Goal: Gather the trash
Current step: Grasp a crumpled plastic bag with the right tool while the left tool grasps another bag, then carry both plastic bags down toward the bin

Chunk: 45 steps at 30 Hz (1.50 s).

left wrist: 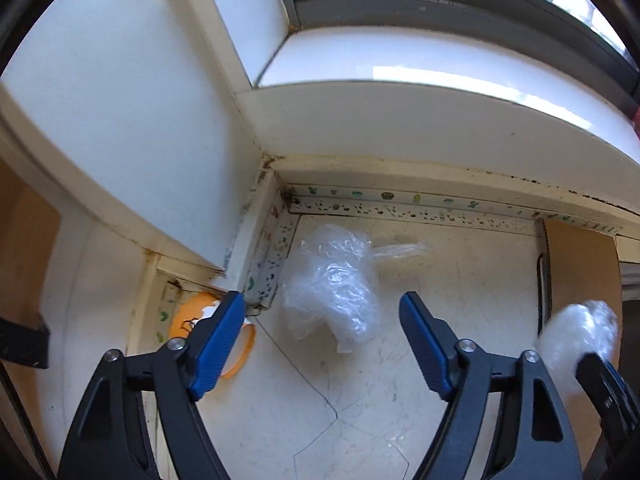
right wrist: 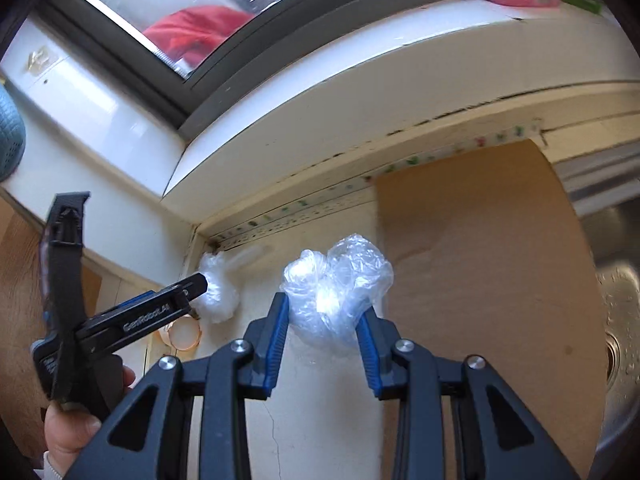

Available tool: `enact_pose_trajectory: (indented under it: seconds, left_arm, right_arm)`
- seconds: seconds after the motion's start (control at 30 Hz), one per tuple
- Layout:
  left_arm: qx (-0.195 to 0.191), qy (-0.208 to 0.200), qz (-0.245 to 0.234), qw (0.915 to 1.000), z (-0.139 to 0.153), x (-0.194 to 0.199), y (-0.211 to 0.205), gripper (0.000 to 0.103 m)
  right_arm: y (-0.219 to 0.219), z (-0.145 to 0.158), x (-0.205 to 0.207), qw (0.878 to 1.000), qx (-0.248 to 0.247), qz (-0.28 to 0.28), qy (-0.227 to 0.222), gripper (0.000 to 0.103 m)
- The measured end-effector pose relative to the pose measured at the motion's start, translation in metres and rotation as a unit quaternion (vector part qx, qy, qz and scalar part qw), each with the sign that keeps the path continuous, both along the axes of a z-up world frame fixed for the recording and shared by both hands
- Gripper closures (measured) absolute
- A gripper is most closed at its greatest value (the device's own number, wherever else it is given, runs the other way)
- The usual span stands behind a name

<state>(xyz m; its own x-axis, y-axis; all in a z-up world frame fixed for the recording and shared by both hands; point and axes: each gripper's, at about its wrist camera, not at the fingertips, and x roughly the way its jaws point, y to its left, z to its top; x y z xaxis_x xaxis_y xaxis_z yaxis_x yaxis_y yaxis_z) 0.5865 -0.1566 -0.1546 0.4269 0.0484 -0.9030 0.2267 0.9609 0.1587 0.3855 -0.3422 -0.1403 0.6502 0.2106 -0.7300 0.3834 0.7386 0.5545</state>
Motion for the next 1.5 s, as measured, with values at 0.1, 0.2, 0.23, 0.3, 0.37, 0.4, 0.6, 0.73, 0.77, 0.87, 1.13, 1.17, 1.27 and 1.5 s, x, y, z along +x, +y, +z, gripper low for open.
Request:
enact_pose_trajectory:
  seconds: [0.1,0.2,0.23,0.3,0.37,0.4,0.6,0.73,0.77,0.87,1.13,1.17,1.27,1.5]
  left_arm:
    - [-0.008,0.019,0.009,0.9997,-0.013,0.010,0.000,0.037]
    - [-0.009,0.031,0.017,0.9993,-0.025,0.017,-0.002,0.045]
    - [-0.010,0.035,0.017,0.9992,-0.029,0.019,-0.003,0.052]
    - [-0.009,0.031,0.019,0.9993,-0.033,0.018,-0.004,0.063]
    - [-0.005,0.019,0.019,0.9996,-0.033,0.014,-0.005,0.085]
    - [-0.006,0.015,0.019,0.9997,-0.031,0.011,-0.005,0.087]
    - [-0.024,-0.008,0.023,0.9994,-0.001,-0.038,0.000,0.092]
    - [-0.056,-0.018,0.017,0.9981,0.036,-0.094,0.011,0.092]
    - [-0.062,-0.022,0.015,0.9977,0.047,-0.107,0.016,0.092]
    - [-0.085,-0.037,0.003,0.9957,0.082,-0.158,0.037,0.092]
    - [-0.128,-0.074,-0.036,0.9884,0.145,-0.293,0.099,0.092]
    - [-0.135,-0.073,-0.038,0.9875,0.146,-0.308,0.108,0.092]
    - [-0.155,-0.069,-0.042,0.9846,0.150,-0.358,0.135,0.092]
    - [-0.191,-0.054,-0.045,0.9790,0.132,-0.461,0.186,0.092]
  right_arm:
    - [-0.007,0.001,-0.009,1.000,0.000,-0.002,-0.003,0.070]
    - [-0.011,-0.001,-0.012,1.000,0.008,0.003,0.000,0.070]
    - [-0.010,-0.002,-0.012,1.000,0.009,0.003,0.001,0.070]
    - [-0.010,-0.003,-0.014,1.000,0.012,0.001,0.000,0.070]
    - [-0.009,-0.003,-0.018,1.000,0.015,0.002,-0.001,0.070]
    - [-0.008,-0.003,-0.019,1.000,0.016,0.003,-0.002,0.070]
    - [0.005,0.012,-0.039,1.000,0.021,0.014,-0.016,0.070]
    - [0.019,0.032,-0.063,0.999,0.024,0.024,-0.029,0.070]
    - [0.022,0.038,-0.070,0.999,0.022,0.026,-0.033,0.070]
    - [0.036,0.056,-0.098,0.998,0.015,0.032,-0.044,0.070]
    - [0.084,0.091,-0.199,0.997,0.007,0.029,-0.064,0.070]
    - [0.092,0.095,-0.214,0.997,0.005,0.028,-0.066,0.070]
    - [0.118,0.105,-0.258,0.997,-0.014,0.025,-0.073,0.070]
    - [0.187,0.108,-0.343,0.996,-0.059,0.046,-0.057,0.070]
